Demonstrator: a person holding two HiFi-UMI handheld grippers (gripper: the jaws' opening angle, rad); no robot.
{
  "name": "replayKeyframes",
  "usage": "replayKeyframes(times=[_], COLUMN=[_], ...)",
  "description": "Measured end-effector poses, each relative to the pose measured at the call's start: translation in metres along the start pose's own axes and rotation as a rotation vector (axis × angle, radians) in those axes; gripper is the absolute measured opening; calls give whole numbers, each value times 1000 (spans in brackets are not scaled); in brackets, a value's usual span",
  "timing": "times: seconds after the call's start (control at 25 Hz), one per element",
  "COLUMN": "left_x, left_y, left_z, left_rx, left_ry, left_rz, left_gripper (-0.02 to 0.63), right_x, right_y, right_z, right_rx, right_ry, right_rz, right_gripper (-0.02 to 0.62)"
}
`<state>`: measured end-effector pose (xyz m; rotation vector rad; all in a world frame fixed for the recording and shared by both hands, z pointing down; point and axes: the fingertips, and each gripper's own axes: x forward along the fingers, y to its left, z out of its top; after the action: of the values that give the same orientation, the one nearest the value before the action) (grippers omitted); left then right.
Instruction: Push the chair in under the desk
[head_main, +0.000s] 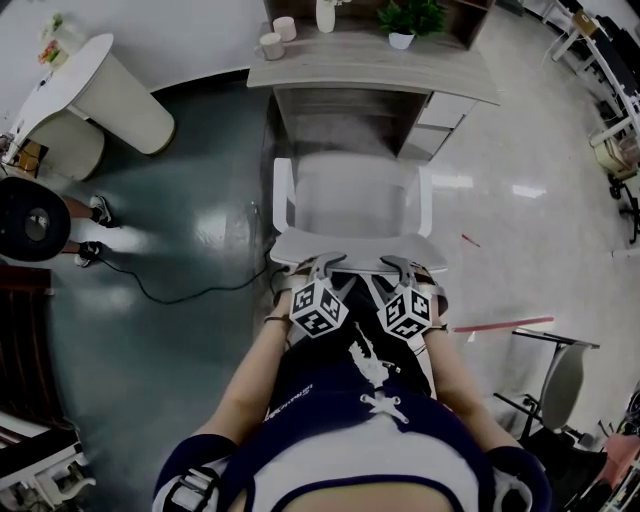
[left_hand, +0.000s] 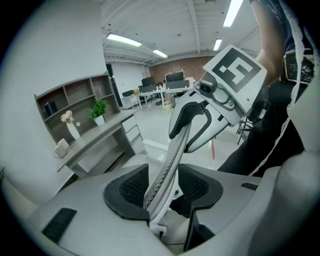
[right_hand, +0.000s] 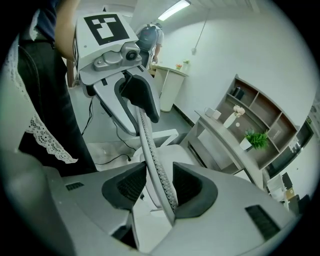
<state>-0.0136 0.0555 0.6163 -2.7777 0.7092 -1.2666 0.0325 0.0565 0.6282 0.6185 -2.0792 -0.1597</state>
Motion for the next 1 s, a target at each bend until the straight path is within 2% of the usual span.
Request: replayKeyframes(times=[0.24,0.6,0.84,1.0], left_x=[-1,5,13,17], left_y=[7,17,27,40], left_z=[-1,7,13,15], left_rx=[-21,-13,-11,-8], left_ry=[10,-13,-21,-23], left_rz=[-18,-13,0,4], left_gripper=[190,186,183,183], right_x=[3,9,15,21], right_y=[-4,-20,-34,-46], right_z=[4,1,-1,3], right_rx=[-17,20,22,6], right_ry=[-4,20,31,20], right_rz=[-17,-14,0,-21], right_gripper=[141,155,156,156])
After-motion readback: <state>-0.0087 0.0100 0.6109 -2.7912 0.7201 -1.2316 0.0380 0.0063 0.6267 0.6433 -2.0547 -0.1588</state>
